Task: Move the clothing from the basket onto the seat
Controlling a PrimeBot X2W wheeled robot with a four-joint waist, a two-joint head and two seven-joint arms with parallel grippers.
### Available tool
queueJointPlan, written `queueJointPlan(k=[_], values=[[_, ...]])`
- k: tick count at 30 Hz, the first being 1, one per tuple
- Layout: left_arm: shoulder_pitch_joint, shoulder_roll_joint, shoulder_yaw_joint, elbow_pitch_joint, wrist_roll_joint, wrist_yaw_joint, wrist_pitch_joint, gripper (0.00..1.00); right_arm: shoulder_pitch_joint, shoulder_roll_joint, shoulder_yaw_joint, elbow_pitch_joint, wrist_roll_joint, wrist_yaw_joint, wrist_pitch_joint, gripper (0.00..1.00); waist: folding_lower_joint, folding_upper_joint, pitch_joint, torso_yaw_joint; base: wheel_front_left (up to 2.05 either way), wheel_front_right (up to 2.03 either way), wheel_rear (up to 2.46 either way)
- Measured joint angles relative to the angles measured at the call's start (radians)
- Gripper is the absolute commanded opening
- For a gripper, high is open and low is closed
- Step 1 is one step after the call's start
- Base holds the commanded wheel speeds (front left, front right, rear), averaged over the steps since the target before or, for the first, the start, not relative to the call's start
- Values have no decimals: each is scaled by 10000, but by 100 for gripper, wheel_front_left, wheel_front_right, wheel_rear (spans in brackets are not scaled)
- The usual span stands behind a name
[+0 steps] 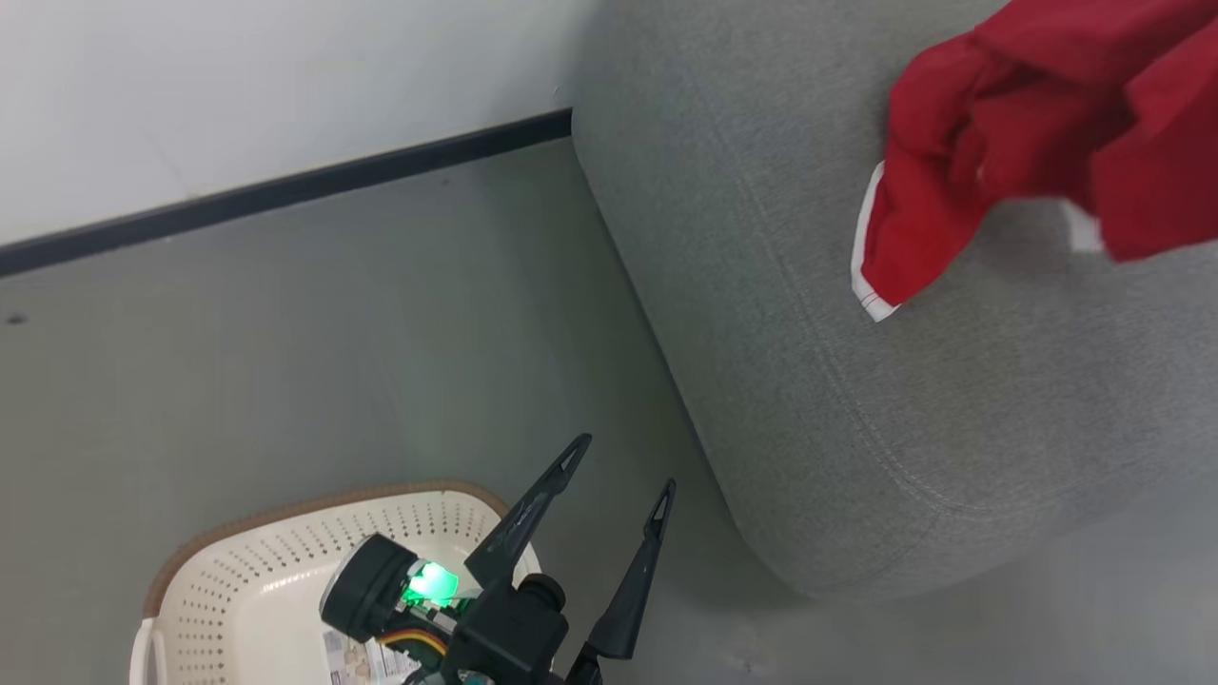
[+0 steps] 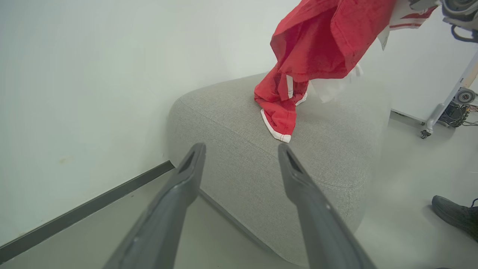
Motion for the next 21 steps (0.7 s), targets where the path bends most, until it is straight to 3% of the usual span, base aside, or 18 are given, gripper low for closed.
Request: queueJointPlan(k=[14, 21], values=[[-1015, -8, -151, -324, 479, -226, 221, 100, -2106, -1294, -1367, 1233, 445, 54, -75, 0, 1, 0, 1533, 723, 0, 0, 0], [-1409, 6, -173, -497, 648, -268, 322, 100, -2644, -1363, -1354, 2374, 525, 176, -75, 0, 1, 0, 2351, 1059, 0, 0, 0]])
